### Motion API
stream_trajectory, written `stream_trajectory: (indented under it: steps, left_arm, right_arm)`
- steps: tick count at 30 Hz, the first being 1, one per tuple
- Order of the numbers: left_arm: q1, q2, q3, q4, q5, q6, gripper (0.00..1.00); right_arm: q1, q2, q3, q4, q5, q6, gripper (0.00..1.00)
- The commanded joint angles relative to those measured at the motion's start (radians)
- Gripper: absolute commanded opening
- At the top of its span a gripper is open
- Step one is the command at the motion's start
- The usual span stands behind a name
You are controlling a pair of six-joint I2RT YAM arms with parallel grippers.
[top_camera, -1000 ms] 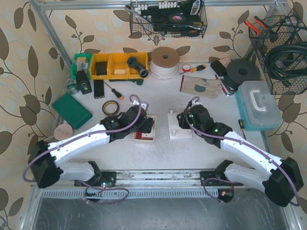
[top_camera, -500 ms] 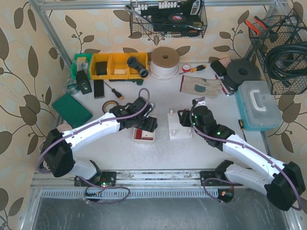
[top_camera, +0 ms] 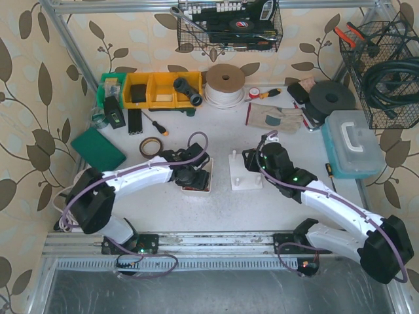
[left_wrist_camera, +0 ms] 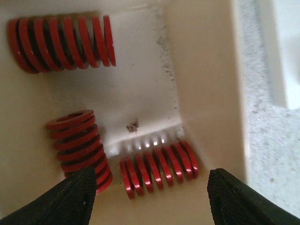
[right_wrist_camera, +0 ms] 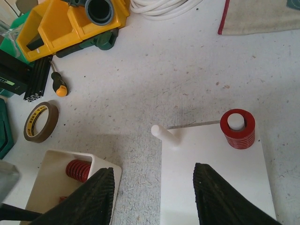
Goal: Install the large spring
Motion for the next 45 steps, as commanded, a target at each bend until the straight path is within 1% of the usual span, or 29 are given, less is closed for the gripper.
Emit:
stream_trajectory:
  steps: [1, 6, 11, 15, 21, 25, 29, 33, 37, 39, 45]
  left_arm:
    - [0.005, 0.068, 0.026, 0.012, -0.048, -0.063, 0.68]
    - [0.004, 0.125, 0.017, 0.022, -0.120, -0.127, 0.68]
    - [-0.010, 0.182, 0.038, 0.052, -0.179, -0.153, 0.68]
    - [-0.029, 0.231, 0.068, 0.047, -0.205, -0.174, 0.68]
    - [-0.050, 0.235, 0.091, 0.056, -0.232, -0.182, 0.67]
    - [-0.072, 0.179, 0.130, -0.003, -0.281, -0.199, 0.67]
    - [-0.109, 0.144, 0.199, -0.095, -0.358, -0.255, 0.67]
    - [-0.148, 0.162, 0.279, -0.196, -0.451, -0.280, 0.67]
    - [-0.153, 0.210, 0.306, -0.298, -0.505, -0.337, 0.66]
    - [-0.154, 0.223, 0.298, -0.312, -0.510, -0.358, 0.66]
    - [-0.154, 0.246, 0.260, -0.250, -0.504, -0.380, 0.67]
  right_arm:
    - [-0.005, 0.012, 0.019, 0.025, -0.007, -0.007, 0.48]
    - [-0.011, 0.021, 0.022, 0.028, -0.010, -0.010, 0.48]
    - [-0.016, 0.030, 0.027, 0.030, -0.016, -0.014, 0.48]
    - [-0.020, 0.034, 0.030, 0.030, -0.021, -0.021, 0.48]
    - [-0.024, 0.038, 0.033, 0.033, -0.032, -0.026, 0.47]
    - [-0.023, 0.043, 0.033, 0.037, -0.036, -0.027, 0.47]
    - [-0.024, 0.052, 0.037, 0.039, -0.042, -0.027, 0.47]
    - [-0.024, 0.063, 0.039, 0.043, -0.049, -0.028, 0.47]
    - [-0.024, 0.060, 0.038, 0.043, -0.047, -0.029, 0.47]
    - [-0.024, 0.058, 0.036, 0.046, -0.046, -0.029, 0.47]
    - [-0.024, 0.058, 0.036, 0.049, -0.049, -0.032, 0.47]
